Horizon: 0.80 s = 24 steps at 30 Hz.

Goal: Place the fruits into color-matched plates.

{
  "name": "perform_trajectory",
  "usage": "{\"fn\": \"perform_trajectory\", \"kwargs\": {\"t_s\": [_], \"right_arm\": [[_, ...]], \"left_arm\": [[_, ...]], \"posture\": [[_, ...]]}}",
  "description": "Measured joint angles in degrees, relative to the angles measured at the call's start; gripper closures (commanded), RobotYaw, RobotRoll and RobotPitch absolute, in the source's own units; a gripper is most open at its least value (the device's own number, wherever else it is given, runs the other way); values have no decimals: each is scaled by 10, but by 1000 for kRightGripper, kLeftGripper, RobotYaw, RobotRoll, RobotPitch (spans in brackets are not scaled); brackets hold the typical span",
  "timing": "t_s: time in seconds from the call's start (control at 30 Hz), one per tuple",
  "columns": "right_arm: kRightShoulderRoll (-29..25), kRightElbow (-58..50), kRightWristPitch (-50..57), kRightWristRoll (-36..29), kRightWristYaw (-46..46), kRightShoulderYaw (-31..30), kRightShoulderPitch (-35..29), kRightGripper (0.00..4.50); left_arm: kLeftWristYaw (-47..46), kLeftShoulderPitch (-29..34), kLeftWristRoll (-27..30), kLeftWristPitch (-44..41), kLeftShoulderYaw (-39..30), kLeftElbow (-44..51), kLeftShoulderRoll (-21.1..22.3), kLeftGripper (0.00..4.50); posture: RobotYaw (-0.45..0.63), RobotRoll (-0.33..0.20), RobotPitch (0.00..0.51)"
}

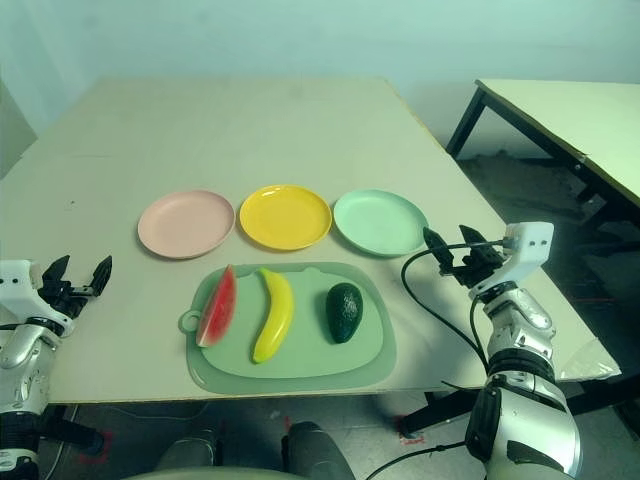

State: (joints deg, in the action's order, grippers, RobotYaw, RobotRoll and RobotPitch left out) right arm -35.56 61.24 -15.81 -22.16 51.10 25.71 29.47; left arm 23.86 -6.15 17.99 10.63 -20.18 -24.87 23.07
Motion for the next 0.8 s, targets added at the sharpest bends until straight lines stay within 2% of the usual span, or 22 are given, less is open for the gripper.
{"fn": "perform_trajectory", "kwargs": {"t_s": [0.03, 0.07, 0.2, 0.27, 0.4, 0.53, 0.63, 0.8], "right_arm": [[0, 0, 0, 0, 0, 0, 0, 46], [1, -2, 0, 1, 1, -1, -2, 46], [29, -61, -4, 6, 28, -25, -52, 46], [38, -74, -3, 6, 30, -33, -60, 46], [48, -98, 0, 6, 31, -42, -62, 46], [54, -121, 11, 6, 39, -52, -64, 46], [48, -149, 38, 6, 50, -64, -65, 46], [-4, -272, 124, 18, 63, -100, -91, 46]], "left_arm": [[0, 0, 0, 0, 0, 0, 0, 42], [9, 0, 3, 1, 0, -1, 4, 42], [148, -40, 41, 6, -17, -29, 117, 42], [183, -65, 51, 15, -31, -43, 148, 42], [247, -80, 64, 14, -34, -73, 164, 42], [395, -66, 133, -65, -9, -15, 168, 42], [489, -65, 162, -121, 21, 55, 205, 42], [609, -80, 166, -160, 51, 89, 266, 42]], "posture": [[-152, 0, 25], [-159, 0, 19], [-175, 0, 17], [-173, 0, 17], [-163, 0, 20], [-160, 0, 27], [-173, 0, 18], [-179, 0, 5]]}}
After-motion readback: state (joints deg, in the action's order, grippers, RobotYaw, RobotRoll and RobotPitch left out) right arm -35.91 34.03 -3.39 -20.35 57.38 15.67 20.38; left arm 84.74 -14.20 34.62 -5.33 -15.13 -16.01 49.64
